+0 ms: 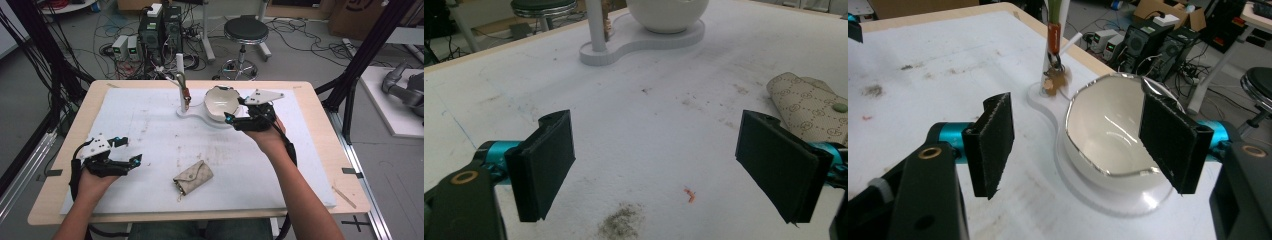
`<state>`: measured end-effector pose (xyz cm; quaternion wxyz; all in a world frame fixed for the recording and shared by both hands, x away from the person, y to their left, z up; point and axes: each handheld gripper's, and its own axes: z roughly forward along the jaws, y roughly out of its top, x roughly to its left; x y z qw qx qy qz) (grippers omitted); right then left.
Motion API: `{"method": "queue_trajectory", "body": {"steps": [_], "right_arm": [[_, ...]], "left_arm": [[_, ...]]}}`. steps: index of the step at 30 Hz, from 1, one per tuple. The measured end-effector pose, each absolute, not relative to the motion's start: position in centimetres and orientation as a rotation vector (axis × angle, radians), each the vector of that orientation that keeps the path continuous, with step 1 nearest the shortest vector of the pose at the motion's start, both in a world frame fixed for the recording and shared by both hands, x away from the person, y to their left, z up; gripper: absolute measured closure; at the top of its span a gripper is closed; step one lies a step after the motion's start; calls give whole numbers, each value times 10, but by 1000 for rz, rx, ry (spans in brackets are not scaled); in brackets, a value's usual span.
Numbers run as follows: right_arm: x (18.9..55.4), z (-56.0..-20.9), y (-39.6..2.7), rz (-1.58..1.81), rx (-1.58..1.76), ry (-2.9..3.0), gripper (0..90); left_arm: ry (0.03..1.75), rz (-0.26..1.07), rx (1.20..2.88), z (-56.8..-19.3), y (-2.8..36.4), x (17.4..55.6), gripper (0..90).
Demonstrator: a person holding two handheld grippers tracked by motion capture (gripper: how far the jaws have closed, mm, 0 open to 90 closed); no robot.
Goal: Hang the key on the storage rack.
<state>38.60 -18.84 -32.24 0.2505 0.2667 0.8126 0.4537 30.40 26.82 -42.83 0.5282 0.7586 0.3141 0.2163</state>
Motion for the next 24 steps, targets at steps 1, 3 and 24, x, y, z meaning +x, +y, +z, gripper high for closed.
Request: {"method": "queue_trajectory", "body": {"steps": [1,3,24], "right_arm": [[383,-325,-193,1246,731,2209,305],[378,-328,-201,1251,738,2202,299],[326,-363,-247,1347,801,2102,253]], "left_arm": [[747,517,1813,-428,268,304,158],[746,513,1816,-429,268,305,158],[740,508,1811,-429,268,305,158]]}}
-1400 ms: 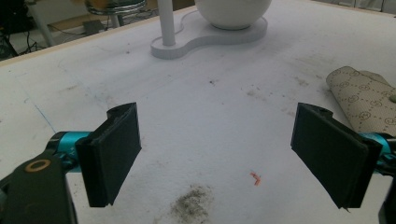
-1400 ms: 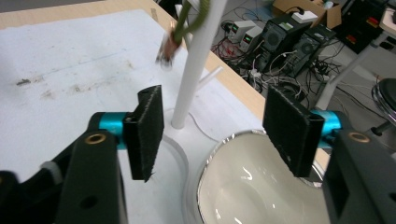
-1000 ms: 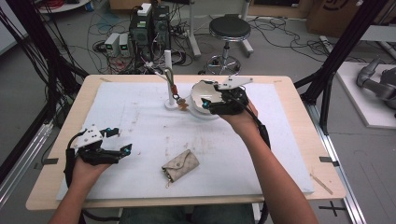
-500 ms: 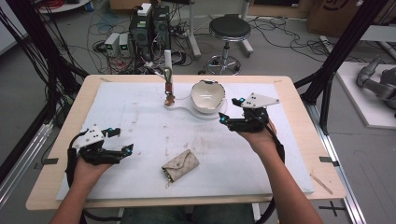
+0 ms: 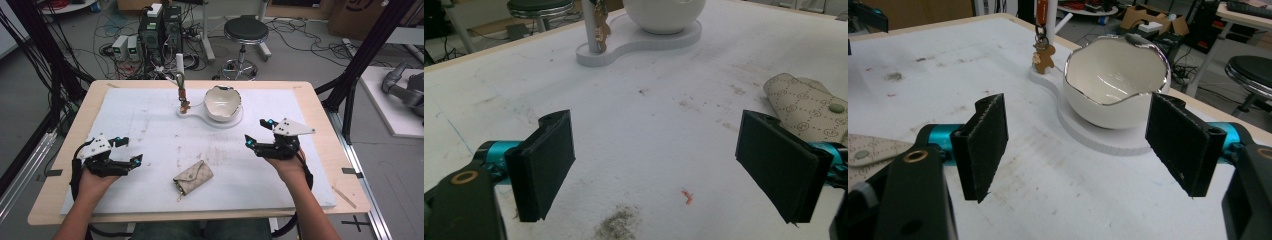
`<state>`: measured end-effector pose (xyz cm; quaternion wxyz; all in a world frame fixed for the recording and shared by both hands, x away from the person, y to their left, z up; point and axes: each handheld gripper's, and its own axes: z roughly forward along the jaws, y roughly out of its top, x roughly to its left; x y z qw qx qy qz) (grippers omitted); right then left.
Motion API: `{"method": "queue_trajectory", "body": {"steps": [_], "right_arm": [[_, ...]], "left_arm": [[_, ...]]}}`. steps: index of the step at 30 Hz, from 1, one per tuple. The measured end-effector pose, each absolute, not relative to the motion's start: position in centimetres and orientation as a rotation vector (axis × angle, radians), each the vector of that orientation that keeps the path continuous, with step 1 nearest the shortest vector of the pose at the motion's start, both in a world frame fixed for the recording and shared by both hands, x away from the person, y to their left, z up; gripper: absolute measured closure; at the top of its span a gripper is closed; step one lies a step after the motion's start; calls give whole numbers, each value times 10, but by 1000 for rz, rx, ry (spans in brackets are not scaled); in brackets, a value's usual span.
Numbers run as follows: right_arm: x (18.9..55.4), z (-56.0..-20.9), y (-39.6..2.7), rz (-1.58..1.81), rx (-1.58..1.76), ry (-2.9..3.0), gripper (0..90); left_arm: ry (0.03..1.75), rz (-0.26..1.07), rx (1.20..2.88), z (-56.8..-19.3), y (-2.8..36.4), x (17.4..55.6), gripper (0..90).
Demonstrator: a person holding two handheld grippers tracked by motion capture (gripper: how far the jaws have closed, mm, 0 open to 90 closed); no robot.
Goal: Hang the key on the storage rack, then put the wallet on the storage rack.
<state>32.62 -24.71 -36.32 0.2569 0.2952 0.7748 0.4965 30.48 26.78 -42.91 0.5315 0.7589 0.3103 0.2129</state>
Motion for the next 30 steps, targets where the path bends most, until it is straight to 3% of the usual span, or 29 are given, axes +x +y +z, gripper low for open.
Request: {"method": "queue_trajectory", "body": {"steps": [15,30], "right_arm": [[320,-401,-274,1321,922,2115,202],[318,-406,-289,1297,964,2089,202]], "left_arm": [[731,499,1810,-429,264,309,158],[719,478,1819,-427,253,308,158]]}}
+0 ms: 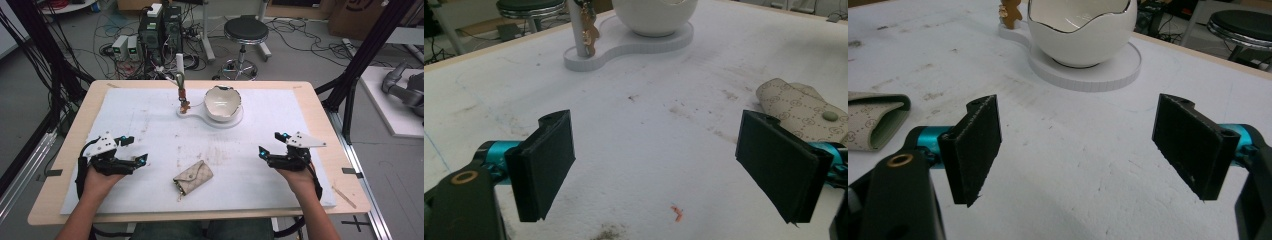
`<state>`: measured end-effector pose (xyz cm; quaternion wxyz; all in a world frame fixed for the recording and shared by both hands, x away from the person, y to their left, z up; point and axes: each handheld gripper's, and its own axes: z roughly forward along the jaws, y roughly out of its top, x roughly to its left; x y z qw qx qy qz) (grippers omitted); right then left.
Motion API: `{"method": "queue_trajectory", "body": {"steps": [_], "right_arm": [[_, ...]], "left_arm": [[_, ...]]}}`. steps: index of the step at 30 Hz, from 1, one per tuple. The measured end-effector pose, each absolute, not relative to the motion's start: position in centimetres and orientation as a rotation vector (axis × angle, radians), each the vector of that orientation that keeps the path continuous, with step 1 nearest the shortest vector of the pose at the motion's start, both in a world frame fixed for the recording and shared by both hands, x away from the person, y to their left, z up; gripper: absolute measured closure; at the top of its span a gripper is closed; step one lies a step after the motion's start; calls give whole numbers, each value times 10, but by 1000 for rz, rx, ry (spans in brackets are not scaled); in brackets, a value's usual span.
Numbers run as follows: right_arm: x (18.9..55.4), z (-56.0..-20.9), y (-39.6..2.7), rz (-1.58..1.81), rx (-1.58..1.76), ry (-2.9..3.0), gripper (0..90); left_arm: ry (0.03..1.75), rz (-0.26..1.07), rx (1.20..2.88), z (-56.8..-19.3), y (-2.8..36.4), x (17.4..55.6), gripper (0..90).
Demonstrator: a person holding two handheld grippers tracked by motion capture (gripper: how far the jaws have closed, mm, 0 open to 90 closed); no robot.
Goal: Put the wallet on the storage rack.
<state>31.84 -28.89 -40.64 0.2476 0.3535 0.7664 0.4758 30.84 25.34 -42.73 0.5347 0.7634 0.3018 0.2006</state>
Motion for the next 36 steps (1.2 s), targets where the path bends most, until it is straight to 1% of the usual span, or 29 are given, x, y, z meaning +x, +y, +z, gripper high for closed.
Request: {"method": "queue_trajectory", "body": {"steps": [10,16,17,23,24,36], "right_arm": [[321,-408,-289,1275,966,2093,202],[322,-409,-288,1260,965,2106,202],[322,-410,-288,1251,960,2109,202],[323,-411,-287,1233,961,2122,202],[323,-411,-287,1230,961,2123,202],[325,-412,-285,1227,965,2129,202]], "left_arm": [[686,435,1831,-425,234,302,158],[654,379,1853,-424,217,298,157],[633,361,1866,-424,210,297,158],[621,333,1884,-423,193,292,153],[618,314,1897,-424,188,291,153],[575,282,1996,-429,154,286,153]]}}
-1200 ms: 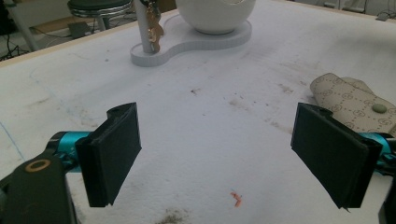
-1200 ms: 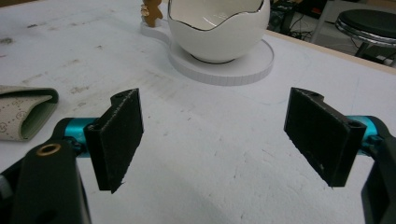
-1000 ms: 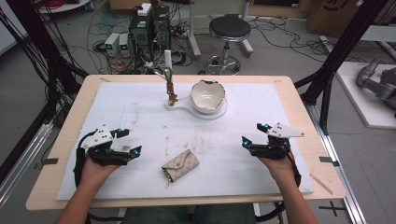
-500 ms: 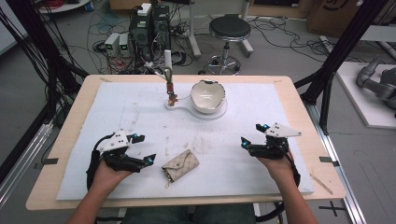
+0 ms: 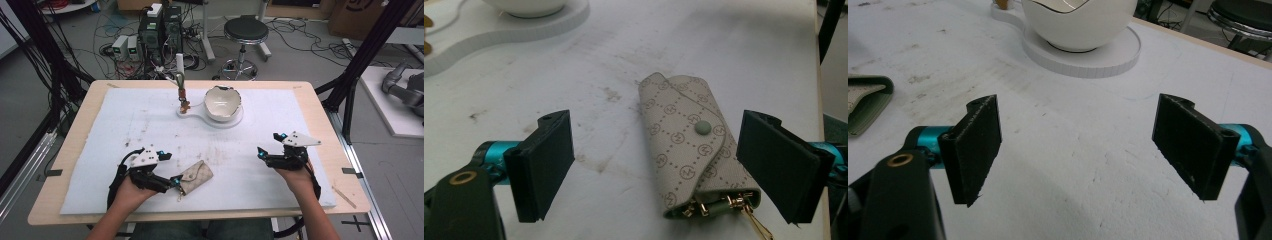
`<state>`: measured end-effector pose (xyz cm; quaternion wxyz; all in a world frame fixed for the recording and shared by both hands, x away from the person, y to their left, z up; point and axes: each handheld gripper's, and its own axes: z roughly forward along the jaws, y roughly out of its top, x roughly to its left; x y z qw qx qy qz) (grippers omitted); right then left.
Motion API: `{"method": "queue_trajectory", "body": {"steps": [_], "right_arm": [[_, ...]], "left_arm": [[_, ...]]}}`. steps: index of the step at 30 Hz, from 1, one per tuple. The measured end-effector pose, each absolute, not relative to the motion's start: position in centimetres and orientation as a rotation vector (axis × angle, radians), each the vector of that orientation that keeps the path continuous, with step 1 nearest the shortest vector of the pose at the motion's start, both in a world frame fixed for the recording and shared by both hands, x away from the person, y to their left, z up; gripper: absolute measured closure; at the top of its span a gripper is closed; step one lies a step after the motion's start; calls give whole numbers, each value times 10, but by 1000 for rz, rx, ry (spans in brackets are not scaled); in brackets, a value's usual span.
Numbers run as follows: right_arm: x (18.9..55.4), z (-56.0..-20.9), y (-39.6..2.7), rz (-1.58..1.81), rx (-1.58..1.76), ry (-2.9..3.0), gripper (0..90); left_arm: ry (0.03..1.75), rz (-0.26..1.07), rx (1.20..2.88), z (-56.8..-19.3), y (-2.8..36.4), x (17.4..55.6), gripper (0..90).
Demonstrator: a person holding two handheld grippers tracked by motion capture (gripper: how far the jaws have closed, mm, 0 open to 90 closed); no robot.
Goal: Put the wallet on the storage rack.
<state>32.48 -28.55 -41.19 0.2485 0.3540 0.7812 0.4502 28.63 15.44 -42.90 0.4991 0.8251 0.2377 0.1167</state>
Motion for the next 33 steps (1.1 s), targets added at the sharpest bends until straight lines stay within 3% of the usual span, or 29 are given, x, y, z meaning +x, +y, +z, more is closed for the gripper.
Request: {"method": "queue_trajectory", "body": {"steps": [14,27,33], "right_arm": [[326,-413,-282,1208,945,2150,202],[327,-416,-279,1186,932,2173,202],[327,-416,-278,1180,935,2178,202]], "left_arm": [[572,263,2147,-445,116,281,153],[605,256,2237,-455,107,279,158],[628,261,2225,-455,108,276,225]]}}
